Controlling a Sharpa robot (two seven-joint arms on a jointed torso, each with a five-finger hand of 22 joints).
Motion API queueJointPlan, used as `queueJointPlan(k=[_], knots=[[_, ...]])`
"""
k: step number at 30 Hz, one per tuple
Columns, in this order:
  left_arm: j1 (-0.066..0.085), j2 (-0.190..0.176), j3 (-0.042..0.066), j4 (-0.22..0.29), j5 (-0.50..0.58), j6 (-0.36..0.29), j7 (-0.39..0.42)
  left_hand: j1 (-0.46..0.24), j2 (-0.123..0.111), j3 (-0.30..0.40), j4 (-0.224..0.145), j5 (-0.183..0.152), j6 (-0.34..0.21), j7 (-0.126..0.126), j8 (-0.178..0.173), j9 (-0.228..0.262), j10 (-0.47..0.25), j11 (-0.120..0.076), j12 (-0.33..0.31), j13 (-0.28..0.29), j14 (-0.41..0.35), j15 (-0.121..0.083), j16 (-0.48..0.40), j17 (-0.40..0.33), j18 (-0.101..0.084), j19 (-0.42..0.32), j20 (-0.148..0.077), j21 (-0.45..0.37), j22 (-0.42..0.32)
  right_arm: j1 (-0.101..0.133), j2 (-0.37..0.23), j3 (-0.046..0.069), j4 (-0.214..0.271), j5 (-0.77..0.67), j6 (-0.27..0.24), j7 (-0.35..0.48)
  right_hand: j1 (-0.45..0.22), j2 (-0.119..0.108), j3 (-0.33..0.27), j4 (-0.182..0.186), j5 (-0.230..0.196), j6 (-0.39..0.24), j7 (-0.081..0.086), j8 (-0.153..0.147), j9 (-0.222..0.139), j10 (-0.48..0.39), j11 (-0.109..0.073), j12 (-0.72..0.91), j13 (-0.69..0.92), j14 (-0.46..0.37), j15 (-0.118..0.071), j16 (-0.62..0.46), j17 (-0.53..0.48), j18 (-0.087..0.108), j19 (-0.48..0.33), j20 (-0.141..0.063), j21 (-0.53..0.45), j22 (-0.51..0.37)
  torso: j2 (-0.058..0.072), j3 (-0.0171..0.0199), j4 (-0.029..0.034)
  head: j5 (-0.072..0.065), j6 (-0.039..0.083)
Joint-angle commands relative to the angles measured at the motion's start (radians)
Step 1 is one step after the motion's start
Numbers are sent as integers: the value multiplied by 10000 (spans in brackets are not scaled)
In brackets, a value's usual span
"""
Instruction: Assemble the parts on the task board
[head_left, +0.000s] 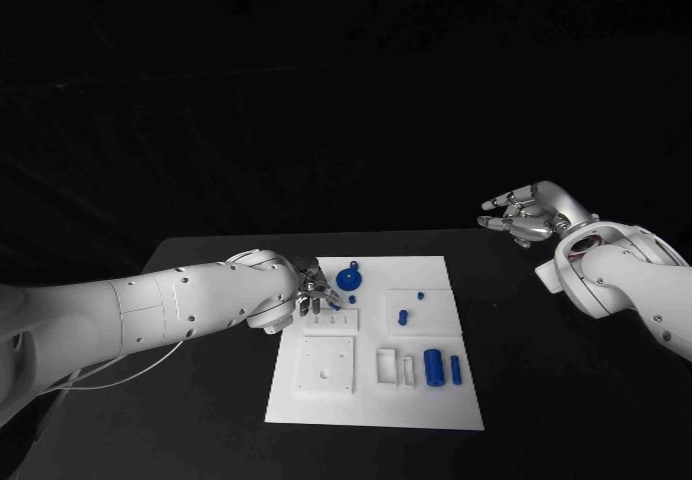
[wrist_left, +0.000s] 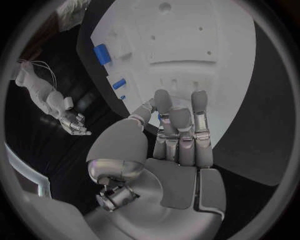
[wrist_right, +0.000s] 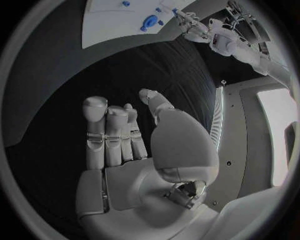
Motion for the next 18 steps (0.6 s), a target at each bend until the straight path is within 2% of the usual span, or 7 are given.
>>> queueJointPlan(k=[1,6,10,18], knots=[[-34,-5,5,8,-323,-213,-13,138,24,21,12,29,2203,-1237,31,6479,334,-188,20,1,-35,-41,34,-8,-66,49,-5,-38,37,1,34,7,-12,14,120,142,-67,32,74,-2,37,40,21,-49,-13,-49,-1,-46,-20,-62,-29,-86,-36,84,504,-34,-59,608,2,5,5,11,-28],[-112,-14,5,-13,-340,-278,-11,142,4,27,11,57,2207,-1241,47,6501,336,-184,41,20,-22,-47,53,-6,-87,296,-9,-639,663,-7,82,7,-53,14,136,159,-111,41,133,-57,29,33,24,-51,-14,-78,-2,-133,-112,-73,-30,-214,-138,94,499,-33,-233,555,8,3,-3,29,-44],[-191,-18,5,-44,-345,-297,-10,142,4,27,11,57,2207,-1241,47,6501,336,-184,41,20,-22,-47,53,-6,-87,296,-9,-639,663,-19,105,7,-83,14,152,167,-113,42,137,-62,27,29,25,-51,-15,-82,-2,-140,-120,-73,-29,-226,-147,94,499,-32,-248,550,0,1,3,47,-83],[-315,43,5,-183,-552,-344,2,142,4,27,11,57,2207,-1241,47,6501,336,-184,41,20,-22,-47,53,-6,-87,296,-9,-639,663,-28,130,7,-100,15,168,172,-133,49,160,-90,28,20,27,-51,-15,-94,-2,-161,-145,-72,-30,-266,-171,95,503,-34,-306,527,7,1,-7,60,-74]])
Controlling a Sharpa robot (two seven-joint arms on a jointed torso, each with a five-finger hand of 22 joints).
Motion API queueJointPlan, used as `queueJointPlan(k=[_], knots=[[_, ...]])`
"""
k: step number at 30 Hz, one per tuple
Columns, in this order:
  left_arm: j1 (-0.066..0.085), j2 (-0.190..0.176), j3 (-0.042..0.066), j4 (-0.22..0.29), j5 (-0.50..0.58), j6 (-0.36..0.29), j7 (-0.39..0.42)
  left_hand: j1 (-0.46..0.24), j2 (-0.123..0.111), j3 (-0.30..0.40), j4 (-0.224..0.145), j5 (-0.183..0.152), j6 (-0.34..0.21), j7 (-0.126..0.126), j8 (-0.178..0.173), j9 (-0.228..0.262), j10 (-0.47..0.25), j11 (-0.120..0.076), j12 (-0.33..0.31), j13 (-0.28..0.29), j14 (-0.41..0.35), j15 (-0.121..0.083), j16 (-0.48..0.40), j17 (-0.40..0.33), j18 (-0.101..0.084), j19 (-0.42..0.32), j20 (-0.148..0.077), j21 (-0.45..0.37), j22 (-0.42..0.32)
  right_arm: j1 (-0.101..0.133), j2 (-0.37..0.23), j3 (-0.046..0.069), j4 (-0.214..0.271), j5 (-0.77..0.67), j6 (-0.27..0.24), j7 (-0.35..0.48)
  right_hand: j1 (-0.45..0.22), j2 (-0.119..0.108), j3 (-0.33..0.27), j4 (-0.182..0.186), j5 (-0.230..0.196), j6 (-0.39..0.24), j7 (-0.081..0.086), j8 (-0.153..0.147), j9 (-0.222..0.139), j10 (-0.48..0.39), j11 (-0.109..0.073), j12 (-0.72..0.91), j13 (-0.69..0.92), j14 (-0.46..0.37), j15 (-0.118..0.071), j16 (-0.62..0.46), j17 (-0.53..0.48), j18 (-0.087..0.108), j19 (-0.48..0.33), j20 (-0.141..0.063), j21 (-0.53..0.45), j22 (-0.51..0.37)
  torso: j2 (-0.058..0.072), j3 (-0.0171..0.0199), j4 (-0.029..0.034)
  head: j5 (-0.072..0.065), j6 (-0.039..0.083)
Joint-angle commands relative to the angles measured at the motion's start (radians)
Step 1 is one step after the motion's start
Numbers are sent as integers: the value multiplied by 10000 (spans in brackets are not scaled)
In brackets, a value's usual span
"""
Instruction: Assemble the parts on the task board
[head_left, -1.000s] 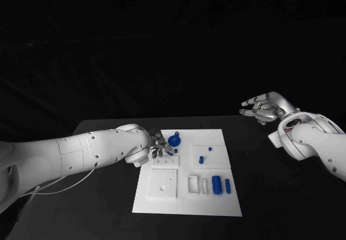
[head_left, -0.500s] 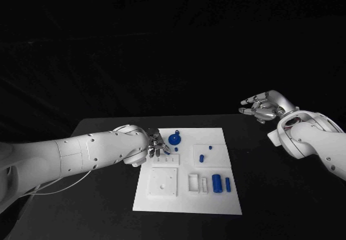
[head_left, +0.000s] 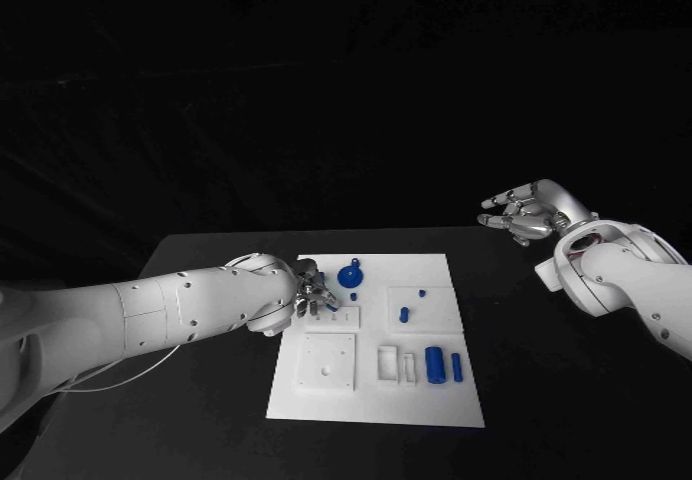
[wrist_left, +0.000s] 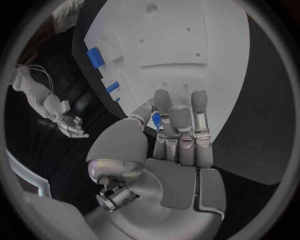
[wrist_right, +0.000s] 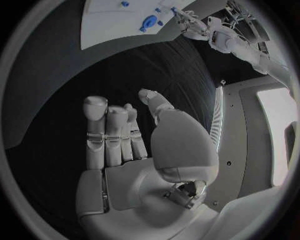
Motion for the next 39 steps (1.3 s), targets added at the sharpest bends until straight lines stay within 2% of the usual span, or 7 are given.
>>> queueJointPlan(k=[1,4,10,14,39], knots=[[-59,59,4,-33,-257,-126,19,69,61,54,28,29,2207,-1239,55,6519,343,-194,45,25,-26,-52,61,-14,-125,382,-19,-951,983,-8,31,7,-3,7,141,124,-116,20,60,22,34,21,28,-51,-15,-96,-1,-58,-16,-71,-30,-50,-19,94,504,-34,-49,521,2,0,-19,16,12],[-103,81,4,-29,-295,-107,16,69,61,54,28,29,2207,-1239,55,6519,343,-194,45,25,-26,-52,61,-14,-125,382,-19,-951,983,-12,43,7,-9,7,151,126,-116,20,60,22,34,21,28,-51,-15,-96,-1,-58,-16,-71,-30,-50,-19,94,504,-34,-49,521,0,-3,-31,14,8],[-139,93,4,-18,-290,37,-21,68,58,48,35,28,2203,-1237,57,6522,343,-189,46,28,-30,-51,55,-11,-141,475,-23,-1172,1123,-22,52,7,-19,33,208,132,-204,-2,-3,46,131,-5,29,-49,-14,-95,0,-64,-34,-62,-28,-78,-25,92,510,-34,-77,504,-10,7,-7,-4,-26],[-147,83,4,-24,-277,90,-41,68,58,48,35,28,2203,-1237,57,6522,343,-189,46,28,-30,-51,55,-11,-141,475,-23,-1172,1123,-27,56,7,-20,44,225,133,-209,10,-129,90,263,-18,29,-51,-14,-92,-2,-57,-32,-50,-31,-78,-9,92,514,-37,-86,493,-5,10,-3,-7,-24],[-165,57,4,87,-251,564,-108,84,-12,7,28,4,2188,-1235,81,6562,343,-172,60,30,-43,-46,44,-14,-151,517,-22,-1301,1165,-98,125,7,-61,53,280,114,-198,21,-176,141,332,-17,26,-49,-14,-97,-2,-56,-39,-50,-32,-101,1,91,511,-38,-82,483,0,5,-6,34,-51]])
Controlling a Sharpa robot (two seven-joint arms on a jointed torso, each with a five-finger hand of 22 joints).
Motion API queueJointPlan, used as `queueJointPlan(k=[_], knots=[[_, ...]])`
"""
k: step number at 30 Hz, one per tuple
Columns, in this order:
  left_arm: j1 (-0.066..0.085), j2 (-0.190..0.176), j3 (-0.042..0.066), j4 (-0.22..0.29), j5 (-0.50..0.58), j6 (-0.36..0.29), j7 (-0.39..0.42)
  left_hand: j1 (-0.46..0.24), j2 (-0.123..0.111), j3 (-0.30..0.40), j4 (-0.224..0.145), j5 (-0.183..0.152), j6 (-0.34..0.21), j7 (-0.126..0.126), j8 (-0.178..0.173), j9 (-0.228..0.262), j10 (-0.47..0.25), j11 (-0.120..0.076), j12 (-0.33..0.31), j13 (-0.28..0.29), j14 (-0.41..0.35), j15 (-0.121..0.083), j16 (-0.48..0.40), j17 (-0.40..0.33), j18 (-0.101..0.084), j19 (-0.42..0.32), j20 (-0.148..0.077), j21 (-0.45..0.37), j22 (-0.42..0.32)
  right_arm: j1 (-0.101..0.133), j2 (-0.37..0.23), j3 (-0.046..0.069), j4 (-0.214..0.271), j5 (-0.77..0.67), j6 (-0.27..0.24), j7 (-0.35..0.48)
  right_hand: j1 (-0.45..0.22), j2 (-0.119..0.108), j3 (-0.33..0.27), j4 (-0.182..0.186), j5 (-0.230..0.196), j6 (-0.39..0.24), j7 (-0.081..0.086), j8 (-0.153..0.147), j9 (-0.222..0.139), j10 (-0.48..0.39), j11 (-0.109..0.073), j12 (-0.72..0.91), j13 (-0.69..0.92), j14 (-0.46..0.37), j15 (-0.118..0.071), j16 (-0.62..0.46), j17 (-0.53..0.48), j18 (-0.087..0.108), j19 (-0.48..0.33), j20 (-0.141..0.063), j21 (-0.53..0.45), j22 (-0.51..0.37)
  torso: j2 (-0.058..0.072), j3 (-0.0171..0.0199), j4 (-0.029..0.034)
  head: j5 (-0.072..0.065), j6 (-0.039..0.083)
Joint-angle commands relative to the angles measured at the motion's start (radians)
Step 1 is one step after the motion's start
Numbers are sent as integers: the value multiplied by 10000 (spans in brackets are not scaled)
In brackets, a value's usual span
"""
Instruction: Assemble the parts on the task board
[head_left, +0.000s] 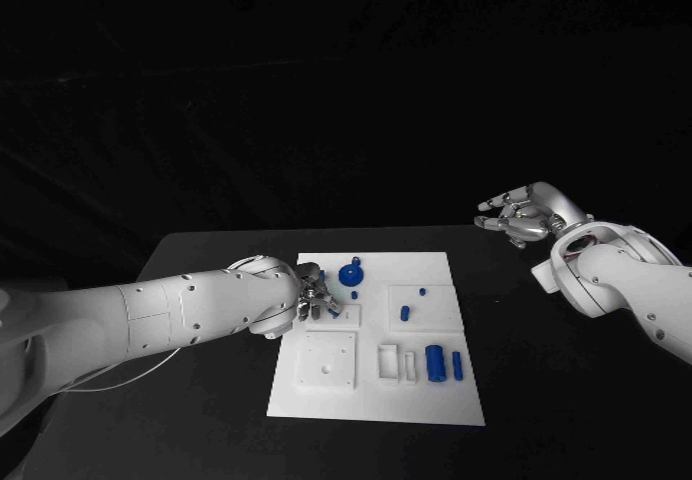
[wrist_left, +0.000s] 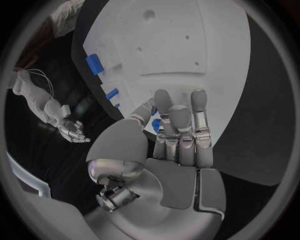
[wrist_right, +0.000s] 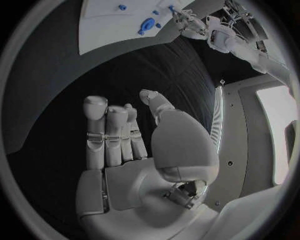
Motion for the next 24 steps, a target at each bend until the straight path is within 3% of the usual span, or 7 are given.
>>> queueJointPlan(k=[1,24], knots=[[-26,7,-14,40,-27,339,-66,28,33,0,-22,34,2186,-1235,52,6421,354,-182,63,8,-20,-55,45,-16,-151,91,17,-59,162,-10,10,6,1,11,132,88,-81,35,-45,10,60,-17,27,-49,-14,-72,23,-57,-4,-50,-32,-55,14,91,511,-38,-40,485,0,1,-7,14,-2],[-29,-44,-14,50,-40,640,-196,95,-75,-88,-67,-12,2170,-1228,50,6412,354,-167,54,-10,-34,-41,38,-31,-151,101,30,-120,172,-54,3,6,-13,10,195,65,-77,38,-36,14,61,-11,26,-48,-14,-76,22,-60,-8,-54,-33,-63,14,88,511,-38,-21,489,4,-7,-3,36,-25]])
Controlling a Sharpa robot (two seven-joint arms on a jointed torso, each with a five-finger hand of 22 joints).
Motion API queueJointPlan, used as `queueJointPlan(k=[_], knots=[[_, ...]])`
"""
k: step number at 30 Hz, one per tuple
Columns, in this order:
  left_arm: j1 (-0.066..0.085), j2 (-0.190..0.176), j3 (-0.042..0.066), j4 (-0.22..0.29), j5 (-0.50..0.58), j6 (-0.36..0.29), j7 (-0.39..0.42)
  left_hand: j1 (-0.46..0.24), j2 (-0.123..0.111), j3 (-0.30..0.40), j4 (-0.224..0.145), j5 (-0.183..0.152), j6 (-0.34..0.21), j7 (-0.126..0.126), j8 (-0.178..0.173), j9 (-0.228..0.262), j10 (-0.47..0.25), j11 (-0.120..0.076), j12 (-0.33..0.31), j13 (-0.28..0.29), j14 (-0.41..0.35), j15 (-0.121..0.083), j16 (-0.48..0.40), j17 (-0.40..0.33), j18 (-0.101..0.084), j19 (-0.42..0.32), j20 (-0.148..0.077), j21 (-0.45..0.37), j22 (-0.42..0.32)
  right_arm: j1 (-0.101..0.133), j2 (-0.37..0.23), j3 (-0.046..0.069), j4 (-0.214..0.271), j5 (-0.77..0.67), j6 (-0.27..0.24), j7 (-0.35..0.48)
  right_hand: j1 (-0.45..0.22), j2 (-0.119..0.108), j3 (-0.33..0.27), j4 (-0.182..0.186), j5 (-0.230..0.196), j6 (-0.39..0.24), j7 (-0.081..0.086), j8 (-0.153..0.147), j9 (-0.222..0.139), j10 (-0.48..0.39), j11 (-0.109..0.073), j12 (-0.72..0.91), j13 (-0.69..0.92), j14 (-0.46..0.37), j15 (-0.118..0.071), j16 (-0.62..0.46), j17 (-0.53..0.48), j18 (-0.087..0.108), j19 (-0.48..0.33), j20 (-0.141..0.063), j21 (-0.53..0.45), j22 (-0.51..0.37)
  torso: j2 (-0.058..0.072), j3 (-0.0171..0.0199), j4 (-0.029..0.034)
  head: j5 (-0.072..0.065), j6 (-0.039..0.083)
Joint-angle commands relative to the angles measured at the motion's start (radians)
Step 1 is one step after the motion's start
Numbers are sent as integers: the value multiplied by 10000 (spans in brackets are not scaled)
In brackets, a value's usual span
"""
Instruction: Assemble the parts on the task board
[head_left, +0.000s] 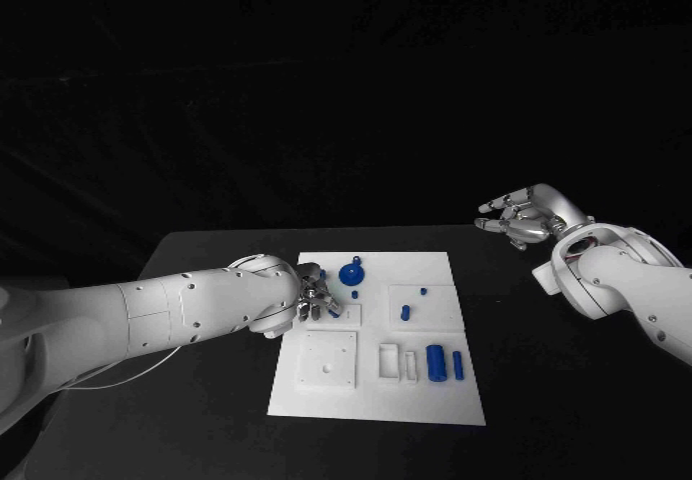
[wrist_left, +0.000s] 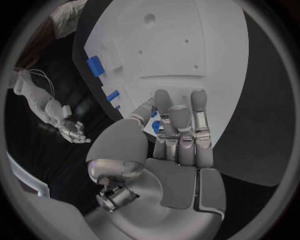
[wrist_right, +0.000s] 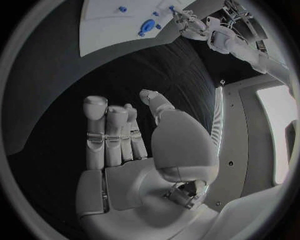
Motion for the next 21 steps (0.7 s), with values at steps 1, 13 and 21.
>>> queueJointPlan(k=[1,13,21], knots=[[-45,-4,-35,13,-31,409,-180,41,-46,-34,-51,57,2170,-1226,20,6267,366,-178,51,-8,-41,-44,35,-10,-152,64,-5,-39,176,-7,2,6,5,2,148,69,-77,38,-27,5,61,-11,26,-49,-14,-82,16,-60,-10,-54,-33,-63,14,88,511,-38,-22,482,4,-5,-4,5,-10],[-45,-8,-35,2,-45,750,-279,-65,-61,-212,186,82,2197,-1232,44,6250,370,-150,81,-16,-54,-35,57,-24,-152,65,8,-81,181,-20,-9,6,7,2,159,69,-90,41,9,26,81,-10,26,-50,-15,-87,14,-62,-14,-57,-33,-83,14,88,508,-39,-51,477,-3,-2,-3,8,-24],[-45,-10,-35,4,-47,1105,-292,-537,33,25,251,675,2222,-1242,101,6272,367,-140,169,19,-99,-10,180,-6,-153,37,38,-65,193,-36,-10,6,2,2,162,69,-90,41,9,26,81,-10,26,-50,-15,-87,14,-62,-14,-57,-33,-84,14,88,508,-39,-51,477,0,-1,-12,14,-27]])
